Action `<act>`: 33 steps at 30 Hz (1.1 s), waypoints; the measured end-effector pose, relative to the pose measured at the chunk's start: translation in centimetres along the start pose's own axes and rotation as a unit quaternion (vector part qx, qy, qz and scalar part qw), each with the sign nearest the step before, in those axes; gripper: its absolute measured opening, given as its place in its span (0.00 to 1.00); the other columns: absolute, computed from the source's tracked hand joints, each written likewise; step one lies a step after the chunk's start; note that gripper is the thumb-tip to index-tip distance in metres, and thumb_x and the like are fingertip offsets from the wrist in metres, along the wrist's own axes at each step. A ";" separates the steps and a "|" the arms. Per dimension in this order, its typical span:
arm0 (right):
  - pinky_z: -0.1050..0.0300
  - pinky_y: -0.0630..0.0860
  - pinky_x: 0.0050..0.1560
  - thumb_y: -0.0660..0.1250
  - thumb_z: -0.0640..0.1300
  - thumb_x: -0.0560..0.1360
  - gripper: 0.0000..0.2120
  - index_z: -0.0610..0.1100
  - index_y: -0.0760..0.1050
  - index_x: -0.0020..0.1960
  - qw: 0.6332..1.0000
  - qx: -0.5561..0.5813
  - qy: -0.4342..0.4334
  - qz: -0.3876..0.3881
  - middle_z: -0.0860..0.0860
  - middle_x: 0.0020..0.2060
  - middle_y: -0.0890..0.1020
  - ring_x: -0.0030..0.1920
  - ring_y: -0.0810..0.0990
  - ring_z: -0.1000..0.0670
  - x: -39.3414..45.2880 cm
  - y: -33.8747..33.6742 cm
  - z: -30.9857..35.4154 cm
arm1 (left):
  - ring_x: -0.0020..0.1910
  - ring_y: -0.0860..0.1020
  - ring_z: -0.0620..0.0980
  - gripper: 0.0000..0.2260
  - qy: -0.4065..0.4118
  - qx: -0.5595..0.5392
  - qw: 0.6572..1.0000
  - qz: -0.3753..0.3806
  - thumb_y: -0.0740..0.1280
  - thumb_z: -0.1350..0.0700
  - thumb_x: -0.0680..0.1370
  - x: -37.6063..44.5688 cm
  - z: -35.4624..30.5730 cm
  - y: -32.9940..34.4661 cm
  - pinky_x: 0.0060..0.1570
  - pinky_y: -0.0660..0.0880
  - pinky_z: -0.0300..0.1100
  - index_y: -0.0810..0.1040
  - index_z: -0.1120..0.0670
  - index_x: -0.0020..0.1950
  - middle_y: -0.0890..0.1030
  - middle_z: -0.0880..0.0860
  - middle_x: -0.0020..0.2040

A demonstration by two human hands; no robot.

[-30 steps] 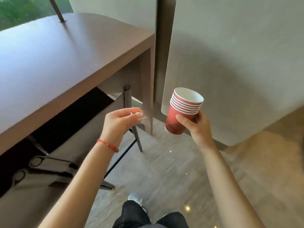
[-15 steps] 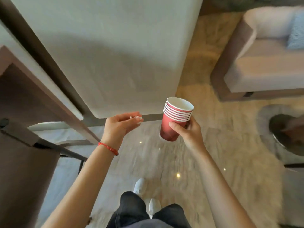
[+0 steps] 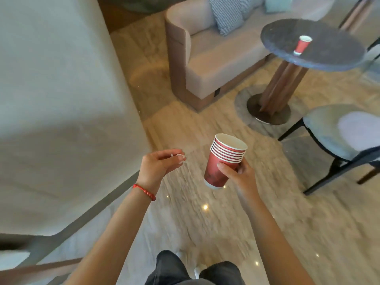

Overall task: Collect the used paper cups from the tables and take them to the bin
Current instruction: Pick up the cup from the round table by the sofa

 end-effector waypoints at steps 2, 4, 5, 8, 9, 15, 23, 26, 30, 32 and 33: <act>0.69 0.76 0.41 0.72 0.30 0.67 0.17 0.46 0.76 0.52 1.000 0.001 0.001 -0.028 0.53 0.45 0.83 0.43 0.82 0.61 0.2 -1.1 0.0 | 0.41 0.84 0.50 0.05 -0.007 0.012 1.000 0.028 0.71 0.68 0.69 1.5 0.1 1.5 0.40 0.78 0.34 0.82 0.60 0.42 0.85 0.55 0.38; 0.69 0.76 0.42 0.73 0.32 0.68 0.18 0.47 0.76 0.53 0.999 -0.006 0.001 -0.051 0.53 0.47 0.83 0.46 0.82 0.61 0.6 -2.3 0.2 | 0.42 0.84 0.51 0.05 -0.011 0.026 0.998 0.053 0.72 0.68 0.69 3.1 0.3 3.2 0.41 0.78 0.35 0.83 0.61 0.43 0.85 0.56 0.40; 0.69 0.76 0.42 0.73 0.33 0.67 0.19 0.49 0.76 0.53 0.998 -0.010 -0.001 -0.062 0.55 0.47 0.83 0.46 0.82 0.61 0.8 -3.0 0.3 | 0.42 0.84 0.51 0.05 -0.016 0.034 0.997 0.065 0.72 0.67 0.69 3.9 0.4 4.1 0.42 0.79 0.36 0.83 0.60 0.43 0.85 0.57 0.41; 0.70 0.76 0.41 0.73 0.34 0.67 0.19 0.52 0.75 0.52 0.995 -0.017 -0.002 -0.098 0.56 0.47 0.82 0.46 0.81 0.62 2.1 -5.4 0.6 | 0.43 0.84 0.51 0.06 -0.027 0.048 0.994 0.090 0.73 0.67 0.68 6.0 0.8 7.1 0.41 0.78 0.36 0.83 0.60 0.43 0.85 0.57 0.41; 0.70 0.76 0.41 0.73 0.35 0.67 0.19 0.52 0.75 0.53 0.994 -0.015 -0.001 -0.107 0.56 0.47 0.82 0.46 0.81 0.62 2.7 -6.3 0.8 | 0.42 0.84 0.51 0.06 -0.032 0.048 0.993 0.099 0.72 0.67 0.68 6.8 1.0 8.2 0.41 0.78 0.35 0.83 0.60 0.43 0.85 0.57 0.41; 0.70 0.76 0.42 0.74 0.38 0.66 0.20 0.54 0.74 0.53 0.990 -0.024 -0.009 -0.137 0.60 0.45 0.84 0.47 0.81 0.63 8.6 -11.9 2.0 | 0.41 0.84 0.49 0.05 -0.037 0.064 0.988 0.137 0.72 0.67 0.69 12.9 1.6 16.1 0.40 0.78 0.34 0.83 0.58 0.41 0.85 0.55 0.38; 0.65 0.78 0.46 0.74 0.44 0.62 0.26 0.48 0.74 0.59 0.988 -0.017 -0.018 -0.149 0.52 0.52 0.82 0.51 0.81 0.56 18.6 -20.6 7.9 | 0.41 0.84 0.48 0.06 -0.044 0.065 0.983 0.167 0.72 0.67 0.69 20.9 -0.8 29.4 0.40 0.78 0.34 0.84 0.57 0.40 0.85 0.54 0.38; 0.66 0.77 0.46 0.74 0.39 0.66 0.23 0.49 0.74 0.59 0.987 -0.019 -0.022 -0.157 0.53 0.52 0.82 0.51 0.81 0.57 22.3 -23.1 9.8 | 0.40 0.84 0.47 0.06 -0.036 0.064 0.982 0.172 0.72 0.66 0.68 23.7 -2.1 33.4 0.39 0.78 0.34 0.84 0.55 0.39 0.85 0.53 0.37; 0.62 0.78 0.50 0.74 0.43 0.64 0.30 0.43 0.71 0.65 0.985 -0.016 -0.021 -0.170 0.49 0.56 0.81 0.55 0.80 0.52 27.4 -25.4 10.9 | 0.42 0.84 0.48 0.05 -0.037 0.067 0.981 0.181 0.73 0.65 0.68 28.3 -3.0 37.6 0.40 0.78 0.34 0.84 0.56 0.40 0.85 0.54 0.40; 0.60 0.78 0.52 0.73 0.38 0.67 0.28 0.41 0.71 0.65 0.983 -0.016 -0.020 -0.179 0.47 0.56 0.81 0.55 0.80 0.51 30.4 -26.4 11.2 | 0.43 0.84 0.49 0.05 -0.036 0.077 0.979 0.187 0.73 0.65 0.69 31.0 -3.6 39.7 0.41 0.78 0.35 0.84 0.56 0.41 0.85 0.55 0.41; 0.61 0.78 0.51 0.73 0.36 0.68 0.26 0.41 0.71 0.65 0.983 -0.015 -0.020 -0.182 0.47 0.56 0.81 0.55 0.80 0.52 32.0 -26.9 11.5 | 0.42 0.84 0.49 0.05 -0.037 0.077 0.978 0.191 0.73 0.65 0.69 32.5 -3.9 40.7 0.40 0.78 0.35 0.84 0.56 0.42 0.85 0.55 0.40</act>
Point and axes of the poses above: each hand's wrist, its own x-axis towards the middle knuckle, its own y-axis out of the palm, z = x × y, the point moved 5 cm from there along x, towards the middle knuckle
